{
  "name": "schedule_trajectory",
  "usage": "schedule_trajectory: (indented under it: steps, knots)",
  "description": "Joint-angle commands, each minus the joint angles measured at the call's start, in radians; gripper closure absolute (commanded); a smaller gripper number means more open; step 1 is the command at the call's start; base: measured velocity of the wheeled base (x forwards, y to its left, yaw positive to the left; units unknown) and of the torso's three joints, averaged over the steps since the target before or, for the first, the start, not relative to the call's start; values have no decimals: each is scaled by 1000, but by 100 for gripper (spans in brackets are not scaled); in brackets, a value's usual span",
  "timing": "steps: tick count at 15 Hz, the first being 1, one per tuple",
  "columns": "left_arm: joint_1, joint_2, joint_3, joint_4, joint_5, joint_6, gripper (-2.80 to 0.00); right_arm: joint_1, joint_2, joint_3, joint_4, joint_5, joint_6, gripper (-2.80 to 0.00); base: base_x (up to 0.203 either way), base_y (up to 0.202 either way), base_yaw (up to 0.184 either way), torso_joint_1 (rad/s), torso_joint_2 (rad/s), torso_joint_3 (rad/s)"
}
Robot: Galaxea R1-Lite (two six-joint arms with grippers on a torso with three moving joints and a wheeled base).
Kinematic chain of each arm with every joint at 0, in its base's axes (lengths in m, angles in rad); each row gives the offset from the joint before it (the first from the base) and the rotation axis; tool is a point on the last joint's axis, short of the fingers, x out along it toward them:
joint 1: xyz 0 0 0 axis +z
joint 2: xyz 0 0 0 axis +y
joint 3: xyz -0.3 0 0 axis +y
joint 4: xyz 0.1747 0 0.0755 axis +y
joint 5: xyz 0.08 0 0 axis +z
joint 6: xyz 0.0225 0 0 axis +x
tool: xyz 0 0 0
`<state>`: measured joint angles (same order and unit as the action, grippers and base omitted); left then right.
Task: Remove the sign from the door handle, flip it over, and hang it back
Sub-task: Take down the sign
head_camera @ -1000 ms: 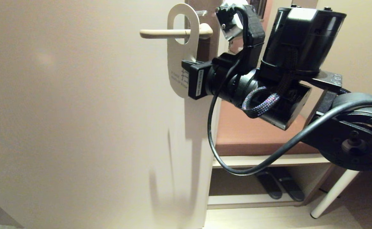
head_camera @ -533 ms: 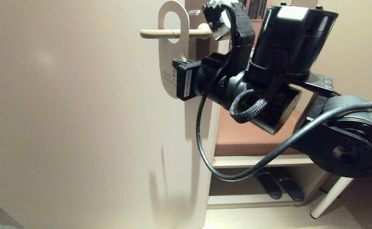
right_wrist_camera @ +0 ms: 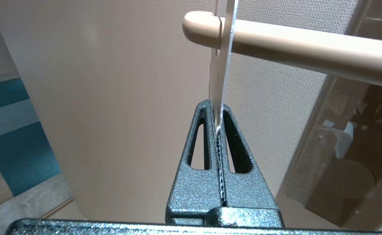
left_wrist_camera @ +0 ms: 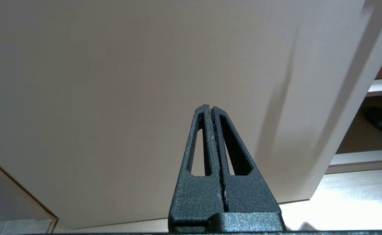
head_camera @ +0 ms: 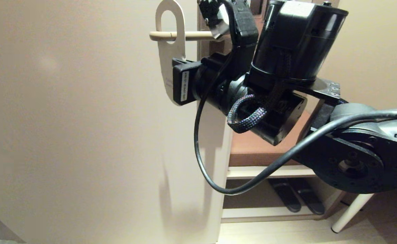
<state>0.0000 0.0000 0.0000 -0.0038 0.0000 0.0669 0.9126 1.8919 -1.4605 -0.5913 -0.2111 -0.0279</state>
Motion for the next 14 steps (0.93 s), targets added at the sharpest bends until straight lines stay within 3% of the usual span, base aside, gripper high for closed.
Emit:
schedule_trajectory:
  steps: [1, 14]
  knots:
    - [0, 2, 0, -1, 0, 1, 0, 9, 15, -11, -4, -1, -1, 0, 0, 0, 0, 0, 0, 0]
    - [0, 2, 0, -1, 0, 1, 0, 23, 38, -9, -41, -30, -9, 0, 0, 0, 0, 0, 0, 0]
